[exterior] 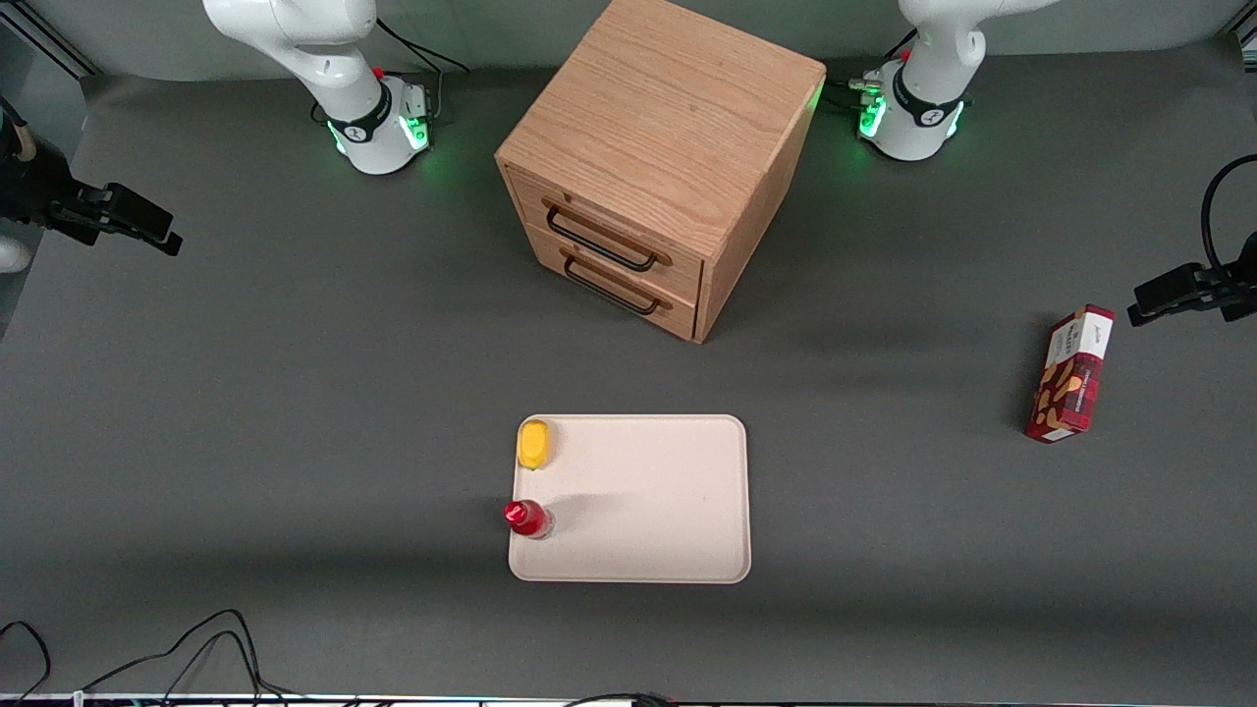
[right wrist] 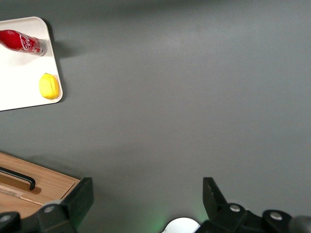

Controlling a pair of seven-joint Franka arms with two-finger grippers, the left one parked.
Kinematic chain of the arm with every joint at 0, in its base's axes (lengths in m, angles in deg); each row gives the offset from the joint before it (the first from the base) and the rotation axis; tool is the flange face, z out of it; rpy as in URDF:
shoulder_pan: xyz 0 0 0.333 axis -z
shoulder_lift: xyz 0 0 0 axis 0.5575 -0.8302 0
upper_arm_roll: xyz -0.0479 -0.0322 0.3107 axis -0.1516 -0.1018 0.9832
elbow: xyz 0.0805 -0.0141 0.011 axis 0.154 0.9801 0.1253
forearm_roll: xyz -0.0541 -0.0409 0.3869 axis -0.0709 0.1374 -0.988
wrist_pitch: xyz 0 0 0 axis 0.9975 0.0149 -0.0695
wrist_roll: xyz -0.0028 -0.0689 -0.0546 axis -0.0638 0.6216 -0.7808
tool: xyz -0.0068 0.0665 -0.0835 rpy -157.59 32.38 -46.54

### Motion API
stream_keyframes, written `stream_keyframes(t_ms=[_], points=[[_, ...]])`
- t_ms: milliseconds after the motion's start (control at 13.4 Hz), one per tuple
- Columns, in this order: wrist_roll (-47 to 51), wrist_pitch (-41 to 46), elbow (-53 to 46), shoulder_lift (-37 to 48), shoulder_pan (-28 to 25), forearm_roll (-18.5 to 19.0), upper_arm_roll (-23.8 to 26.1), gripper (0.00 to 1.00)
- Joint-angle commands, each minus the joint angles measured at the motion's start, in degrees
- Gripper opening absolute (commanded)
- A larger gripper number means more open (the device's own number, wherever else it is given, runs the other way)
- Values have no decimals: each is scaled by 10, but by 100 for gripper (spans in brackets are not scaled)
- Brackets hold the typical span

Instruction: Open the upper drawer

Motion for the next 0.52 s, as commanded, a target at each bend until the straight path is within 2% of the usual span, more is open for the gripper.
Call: stream_keyframes(t_ms=[0,374,449], points=[[5,9,-6,-1,17,-11,19,100],[-1,23,-13,-7,12,-12,20,100],[-37,30,-18,-9,12,-21,23,100]])
